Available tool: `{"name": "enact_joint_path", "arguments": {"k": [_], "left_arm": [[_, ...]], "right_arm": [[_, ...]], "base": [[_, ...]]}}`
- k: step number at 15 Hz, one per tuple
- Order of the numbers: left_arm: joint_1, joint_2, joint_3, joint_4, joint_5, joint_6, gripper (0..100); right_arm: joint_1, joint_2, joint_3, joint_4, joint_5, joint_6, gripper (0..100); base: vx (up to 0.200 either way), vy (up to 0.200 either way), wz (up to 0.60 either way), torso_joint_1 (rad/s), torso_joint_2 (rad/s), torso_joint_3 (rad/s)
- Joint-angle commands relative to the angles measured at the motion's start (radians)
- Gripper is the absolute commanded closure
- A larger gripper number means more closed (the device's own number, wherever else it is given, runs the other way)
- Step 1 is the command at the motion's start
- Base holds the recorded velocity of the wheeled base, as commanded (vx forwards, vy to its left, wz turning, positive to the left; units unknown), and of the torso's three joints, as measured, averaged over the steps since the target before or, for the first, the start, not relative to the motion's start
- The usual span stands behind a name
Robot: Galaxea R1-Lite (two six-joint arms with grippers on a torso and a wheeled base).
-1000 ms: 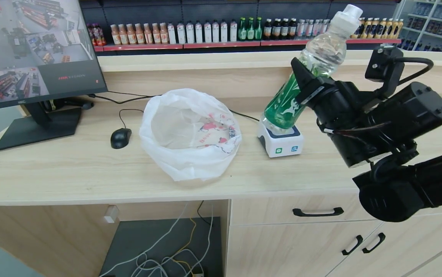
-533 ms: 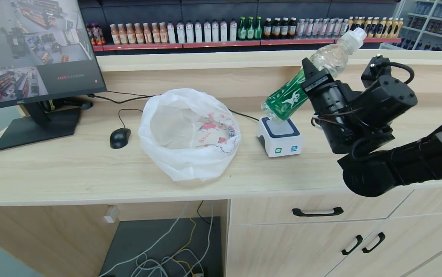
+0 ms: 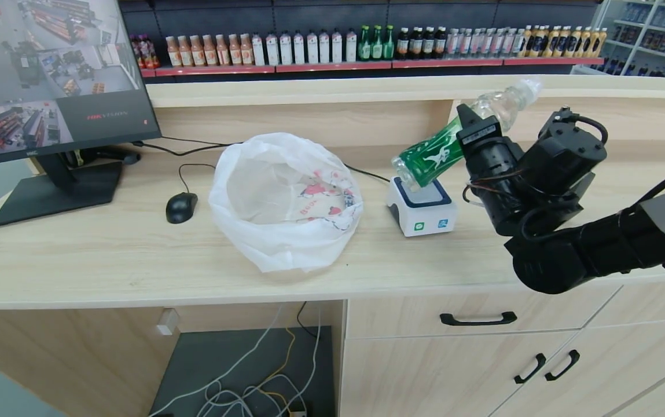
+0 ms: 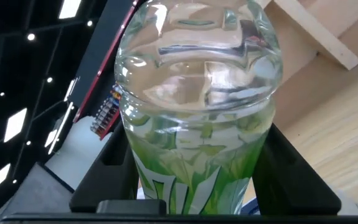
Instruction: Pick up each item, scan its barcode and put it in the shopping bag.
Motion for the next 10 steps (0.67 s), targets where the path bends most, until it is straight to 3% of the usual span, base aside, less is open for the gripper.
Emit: {"name": "enact_joint_path", "arguments": {"k": [1,10], "left_arm": [[0.001,0.0,0.0,0.0,0.001,-0.001,0],[0.001,0.0,0.0,0.0,0.001,-0.001,0]], "right_arm": [[0.0,0.008,0.004,0.015,0.0,0.02,100],[0.004,0.056,-0.054,0.079,-0.002,0.13,100]], "base": [[0.0,0.0,0.0,0.0,0.0,0.0],[0.0,0.0,0.0,0.0,0.0,0.0]]}}
